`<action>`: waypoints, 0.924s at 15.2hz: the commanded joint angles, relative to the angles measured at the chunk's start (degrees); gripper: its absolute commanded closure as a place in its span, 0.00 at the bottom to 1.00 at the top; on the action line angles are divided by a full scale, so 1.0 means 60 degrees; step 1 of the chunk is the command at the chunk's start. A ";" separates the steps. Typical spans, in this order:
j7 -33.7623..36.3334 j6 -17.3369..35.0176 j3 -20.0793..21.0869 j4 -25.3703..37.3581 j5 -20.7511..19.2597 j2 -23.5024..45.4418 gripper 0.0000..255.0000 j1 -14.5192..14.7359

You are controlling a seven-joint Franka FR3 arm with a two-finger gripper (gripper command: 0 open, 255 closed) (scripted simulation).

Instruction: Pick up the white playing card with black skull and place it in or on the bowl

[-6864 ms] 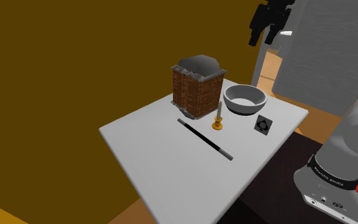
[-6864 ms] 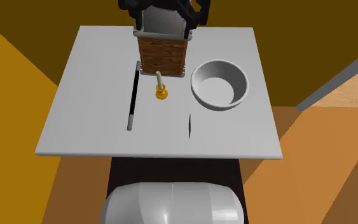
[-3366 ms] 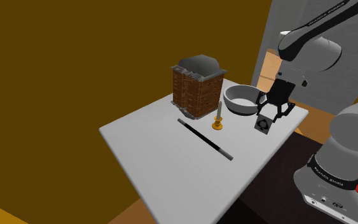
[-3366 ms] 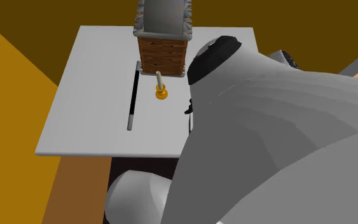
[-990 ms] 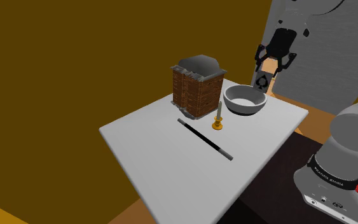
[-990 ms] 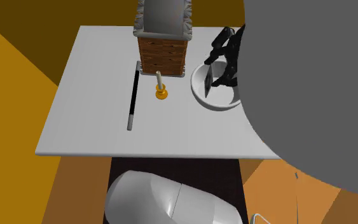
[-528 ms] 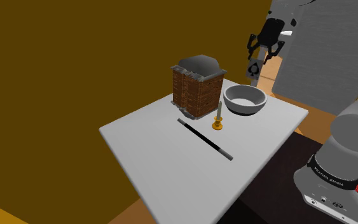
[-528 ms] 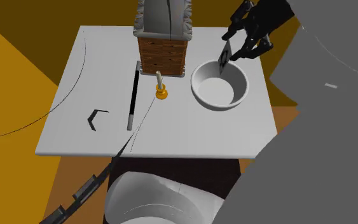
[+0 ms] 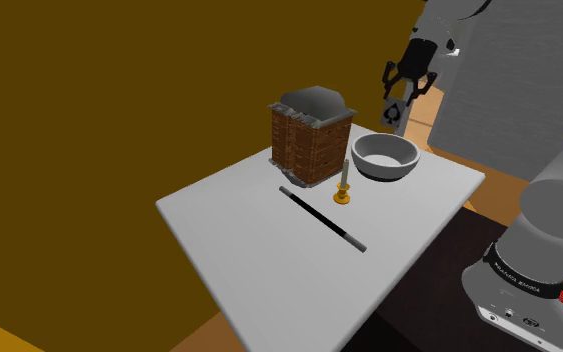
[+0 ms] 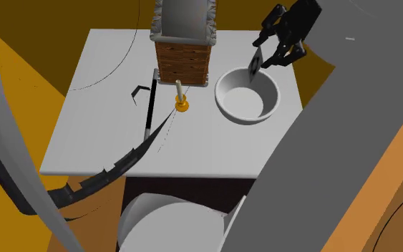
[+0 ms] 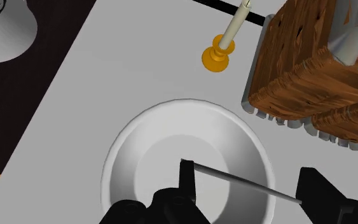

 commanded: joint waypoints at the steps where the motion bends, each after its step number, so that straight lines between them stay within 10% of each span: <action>1: -0.0104 0.0233 0.0007 -0.0184 0.0032 0.0070 1.00 0.0008; 14: -0.0861 0.1605 0.0019 -0.1105 0.0356 0.0744 1.00 0.0029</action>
